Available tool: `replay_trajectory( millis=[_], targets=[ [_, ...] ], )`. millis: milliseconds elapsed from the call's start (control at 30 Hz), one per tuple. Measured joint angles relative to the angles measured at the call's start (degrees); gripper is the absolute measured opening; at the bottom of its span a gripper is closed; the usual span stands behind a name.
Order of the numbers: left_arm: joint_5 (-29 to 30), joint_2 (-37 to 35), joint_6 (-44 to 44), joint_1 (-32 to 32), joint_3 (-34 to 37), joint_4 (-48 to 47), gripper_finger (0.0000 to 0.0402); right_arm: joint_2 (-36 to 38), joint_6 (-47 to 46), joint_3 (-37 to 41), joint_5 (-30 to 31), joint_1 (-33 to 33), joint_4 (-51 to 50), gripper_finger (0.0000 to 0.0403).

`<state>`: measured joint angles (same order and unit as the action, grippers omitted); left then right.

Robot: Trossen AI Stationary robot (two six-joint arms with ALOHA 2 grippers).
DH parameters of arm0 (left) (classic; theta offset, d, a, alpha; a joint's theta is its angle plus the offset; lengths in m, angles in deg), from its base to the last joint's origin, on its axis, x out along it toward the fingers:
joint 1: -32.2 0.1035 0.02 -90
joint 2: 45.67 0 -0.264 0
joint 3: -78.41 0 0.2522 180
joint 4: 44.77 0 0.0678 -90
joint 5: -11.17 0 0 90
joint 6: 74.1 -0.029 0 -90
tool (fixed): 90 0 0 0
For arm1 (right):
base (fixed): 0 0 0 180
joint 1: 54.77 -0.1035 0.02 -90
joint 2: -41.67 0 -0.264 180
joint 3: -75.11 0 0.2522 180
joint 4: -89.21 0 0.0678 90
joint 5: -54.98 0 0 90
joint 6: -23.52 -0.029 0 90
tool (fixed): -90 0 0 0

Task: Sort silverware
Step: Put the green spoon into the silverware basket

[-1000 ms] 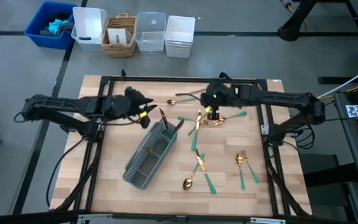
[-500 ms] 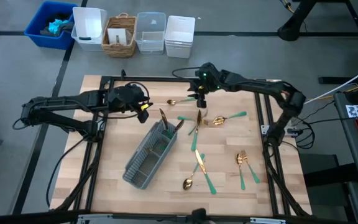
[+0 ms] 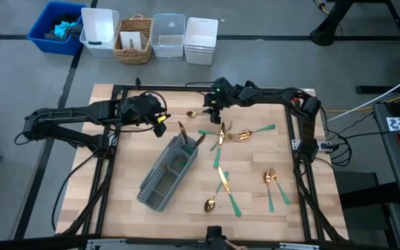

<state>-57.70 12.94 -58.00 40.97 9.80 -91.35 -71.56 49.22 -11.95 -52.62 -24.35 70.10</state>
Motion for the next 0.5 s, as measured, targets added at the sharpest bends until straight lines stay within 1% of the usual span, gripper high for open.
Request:
replay_trajectory(
  millis=[300,500],
  targets=[
    [0.0,0.0,0.0,0.0,0.0,0.0,0.0129,-2.9,-4.1,0.0,0.5,0.0,1.2,0.0133],
    [0.0,0.0,0.0,0.0,0.0,0.0,0.0129,-5.0,-4.7,0.0,1.3,0.0,3.2,0.0133]
  ],
)
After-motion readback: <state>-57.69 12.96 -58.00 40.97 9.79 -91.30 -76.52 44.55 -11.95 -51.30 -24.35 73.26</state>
